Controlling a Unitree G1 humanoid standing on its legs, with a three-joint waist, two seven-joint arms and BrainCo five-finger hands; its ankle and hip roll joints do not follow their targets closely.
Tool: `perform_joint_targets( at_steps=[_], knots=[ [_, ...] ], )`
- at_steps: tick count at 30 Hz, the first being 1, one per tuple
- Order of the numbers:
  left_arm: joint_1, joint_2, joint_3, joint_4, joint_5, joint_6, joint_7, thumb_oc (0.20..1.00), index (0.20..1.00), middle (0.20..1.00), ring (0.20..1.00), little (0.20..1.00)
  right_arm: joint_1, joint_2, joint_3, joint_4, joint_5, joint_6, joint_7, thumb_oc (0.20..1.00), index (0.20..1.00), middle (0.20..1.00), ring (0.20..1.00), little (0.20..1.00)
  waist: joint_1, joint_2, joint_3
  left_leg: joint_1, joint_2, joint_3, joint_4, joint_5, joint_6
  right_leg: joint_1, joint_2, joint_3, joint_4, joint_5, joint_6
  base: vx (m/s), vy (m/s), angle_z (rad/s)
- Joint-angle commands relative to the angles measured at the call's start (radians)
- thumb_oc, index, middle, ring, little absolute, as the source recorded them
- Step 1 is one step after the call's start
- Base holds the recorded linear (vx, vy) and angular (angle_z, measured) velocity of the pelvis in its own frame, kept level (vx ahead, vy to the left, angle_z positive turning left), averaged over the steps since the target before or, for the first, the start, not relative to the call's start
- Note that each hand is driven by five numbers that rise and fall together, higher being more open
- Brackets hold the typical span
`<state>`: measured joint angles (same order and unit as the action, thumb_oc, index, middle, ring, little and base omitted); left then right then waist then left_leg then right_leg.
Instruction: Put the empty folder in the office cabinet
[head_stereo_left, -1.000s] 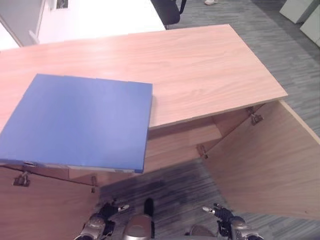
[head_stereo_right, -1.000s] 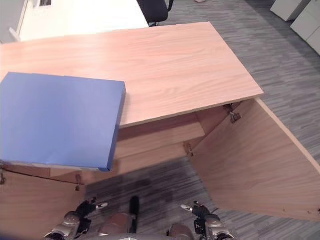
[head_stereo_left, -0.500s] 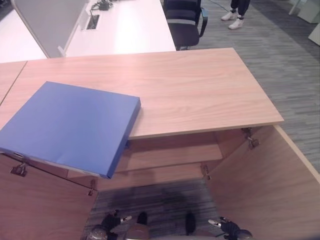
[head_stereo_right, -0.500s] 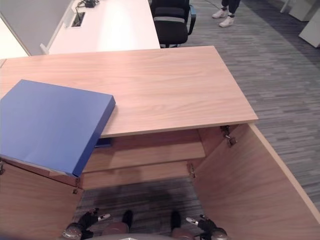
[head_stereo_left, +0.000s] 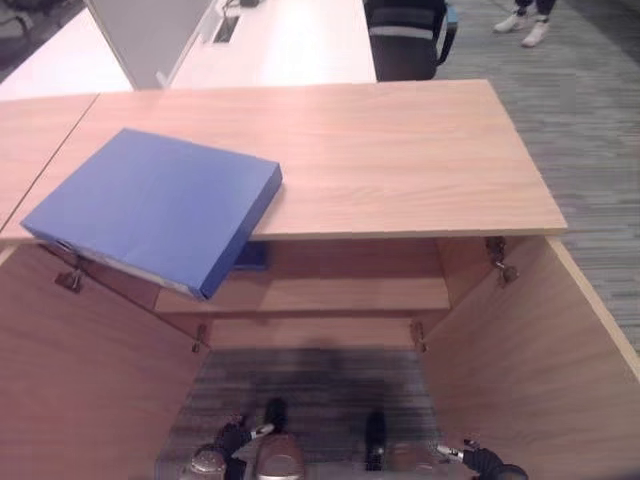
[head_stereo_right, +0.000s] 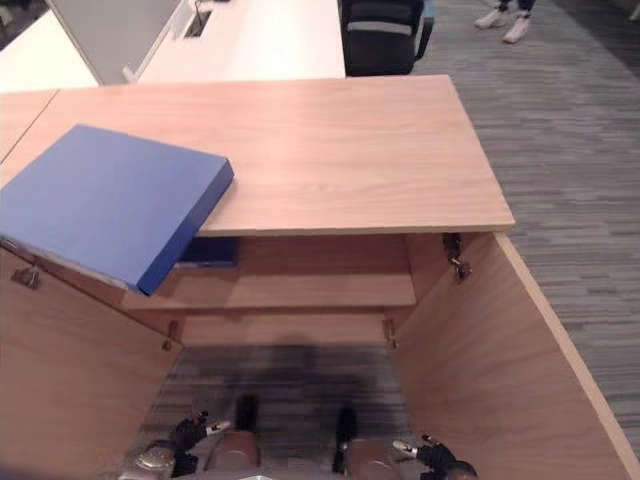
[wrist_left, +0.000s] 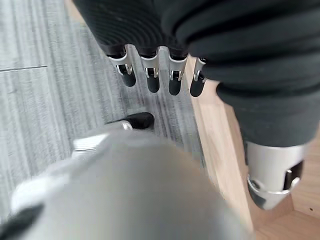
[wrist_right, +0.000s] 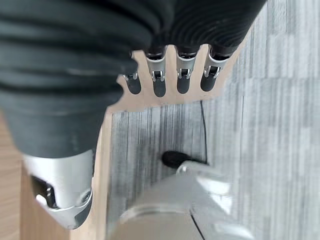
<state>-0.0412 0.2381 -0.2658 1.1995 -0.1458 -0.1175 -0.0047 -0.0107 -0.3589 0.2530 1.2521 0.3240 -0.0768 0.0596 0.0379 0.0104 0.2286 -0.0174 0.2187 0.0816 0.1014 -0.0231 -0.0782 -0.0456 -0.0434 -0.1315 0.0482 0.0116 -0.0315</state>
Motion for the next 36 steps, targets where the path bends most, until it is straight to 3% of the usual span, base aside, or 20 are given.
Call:
perform_joint_targets(
  at_steps=[1, 3, 5, 11, 15, 22, 26, 28, 29, 31, 33, 36],
  knots=[
    [-0.038, 0.027, -0.001, 0.009, 0.010, -0.016, -0.001, 1.000, 1.000, 1.000, 1.000, 1.000, -0.011, 0.007, -0.037, -0.004, 0.007, -0.008, -0.003, 1.000, 1.000, 1.000, 1.000, 1.000, -0.023, -0.026, -0.032, -0.016, 0.014, -0.036, 0.036, 0.076, -0.077, 0.111, -0.041, 0.008, 0.024, -0.147, 0.094, -0.11, 0.066, 0.27],
    [-0.035, 0.025, -0.003, 0.010, 0.013, -0.017, -0.002, 1.000, 1.000, 1.000, 1.000, 1.000, -0.011, 0.008, -0.039, -0.002, 0.008, -0.007, -0.003, 1.000, 1.000, 1.000, 1.000, 1.000, -0.030, -0.021, -0.041, 0.009, 0.022, -0.032, 0.027, 0.079, -0.080, 0.105, -0.044, 0.000, 0.018, -0.141, 0.098, -0.02, 0.091, 0.48],
    [-0.017, 0.020, 0.003, 0.020, 0.022, -0.014, -0.002, 1.000, 1.000, 1.000, 1.000, 1.000, -0.003, 0.014, -0.044, 0.004, 0.007, -0.005, 0.000, 1.000, 1.000, 1.000, 1.000, 1.000, -0.040, 0.003, -0.070, 0.070, 0.021, -0.043, -0.067, 0.061, -0.081, 0.114, -0.045, -0.011, -0.014, -0.118, 0.121, 0.06, 0.136, 0.29],
    [-0.011, 0.019, 0.000, 0.035, 0.035, -0.011, -0.005, 1.000, 1.000, 1.000, 1.000, 1.000, 0.000, 0.023, -0.049, 0.012, 0.000, 0.000, 0.003, 1.000, 1.000, 1.000, 1.000, 1.000, -0.034, 0.008, -0.079, 0.091, 0.000, -0.031, -0.108, 0.048, -0.076, 0.133, -0.065, -0.011, -0.024, -0.103, 0.137, 0.04, 0.112, 0.05],
    [-0.009, 0.021, -0.003, 0.037, 0.043, -0.011, -0.009, 1.000, 1.000, 1.000, 1.000, 1.000, 0.004, 0.035, -0.055, 0.017, -0.007, 0.008, 0.004, 1.000, 1.000, 1.000, 1.000, 1.000, -0.026, 0.001, -0.082, 0.102, -0.038, -0.031, -0.115, 0.017, -0.053, 0.131, -0.103, -0.006, -0.014, -0.085, 0.157, 0.01, 0.160, -0.04],
    [-0.020, 0.043, 0.006, 0.043, 0.058, -0.015, -0.009, 1.000, 1.000, 1.000, 1.000, 1.000, 0.002, 0.066, -0.063, 0.027, -0.021, 0.020, 0.004, 1.000, 1.000, 1.000, 1.000, 1.000, -0.010, -0.018, -0.096, 0.124, -0.141, -0.010, -0.171, -0.022, 0.011, 0.089, -0.199, 0.013, -0.016, -0.006, 0.232, 0.00, 0.253, -0.11],
    [-0.033, 0.056, 0.012, 0.037, 0.048, -0.014, -0.006, 1.000, 1.000, 1.000, 1.000, 1.000, -0.025, 0.078, -0.056, 0.023, -0.015, 0.019, 0.003, 1.000, 1.000, 1.000, 1.000, 1.000, -0.002, -0.012, -0.073, 0.108, -0.154, 0.009, -0.175, -0.018, 0.034, 0.026, -0.201, 0.007, 0.084, -0.001, 0.256, -0.09, 0.163, -0.11],
    [-0.035, 0.061, 0.012, 0.033, 0.049, -0.014, -0.005, 1.000, 1.000, 1.000, 1.000, 1.000, -0.028, 0.081, -0.050, 0.020, -0.014, 0.018, 0.003, 1.000, 1.000, 1.000, 1.000, 1.000, -0.003, -0.008, -0.066, 0.103, -0.154, 0.010, -0.173, -0.012, 0.040, 0.006, -0.182, 0.022, 0.131, -0.014, 0.254, -0.07, 0.099, -0.21],
    [-0.041, 0.068, 0.009, 0.031, 0.047, -0.014, -0.004, 1.000, 1.000, 1.000, 1.000, 1.000, -0.035, 0.083, -0.040, 0.013, -0.013, 0.016, 0.004, 1.000, 1.000, 1.000, 1.000, 1.000, -0.004, 0.002, -0.059, 0.094, -0.158, 0.009, -0.172, -0.004, 0.049, -0.006, -0.136, 0.037, 0.171, -0.042, 0.247, -0.06, 0.064, -0.29],
    [-0.036, 0.068, 0.009, 0.031, 0.048, -0.018, -0.007, 1.000, 1.000, 1.000, 1.000, 1.000, -0.026, 0.089, -0.030, 0.007, -0.019, 0.013, 0.003, 1.000, 1.000, 1.000, 1.000, 1.000, 0.008, -0.003, -0.065, 0.096, -0.165, 0.016, -0.172, -0.006, 0.049, 0.019, -0.138, -0.010, 0.135, -0.058, 0.228, -0.01, 0.006, -0.27],
    [-0.036, 0.064, 0.010, 0.030, 0.047, -0.020, -0.007, 1.000, 1.000, 1.000, 1.000, 1.000, -0.013, 0.085, -0.022, 0.011, -0.030, 0.010, 0.003, 1.000, 1.000, 1.000, 1.000, 1.000, 0.002, -0.010, -0.080, 0.097, -0.172, -0.001, -0.173, -0.003, 0.048, 0.050, -0.117, 0.019, 0.079, -0.071, 0.208, 0.06, -0.040, 0.03],
    [-0.029, 0.056, 0.016, 0.027, 0.039, -0.023, -0.005, 1.000, 1.000, 1.000, 1.000, 1.000, -0.001, 0.074, -0.026, 0.025, -0.034, 0.012, -0.003, 1.000, 1.000, 1.000, 1.000, 1.000, 0.004, -0.013, -0.096, 0.113, -0.166, 0.002, -0.180, -0.001, 0.038, 0.093, -0.116, 0.007, 0.028, -0.068, 0.196, 0.08, -0.056, 0.18]
  ],
)
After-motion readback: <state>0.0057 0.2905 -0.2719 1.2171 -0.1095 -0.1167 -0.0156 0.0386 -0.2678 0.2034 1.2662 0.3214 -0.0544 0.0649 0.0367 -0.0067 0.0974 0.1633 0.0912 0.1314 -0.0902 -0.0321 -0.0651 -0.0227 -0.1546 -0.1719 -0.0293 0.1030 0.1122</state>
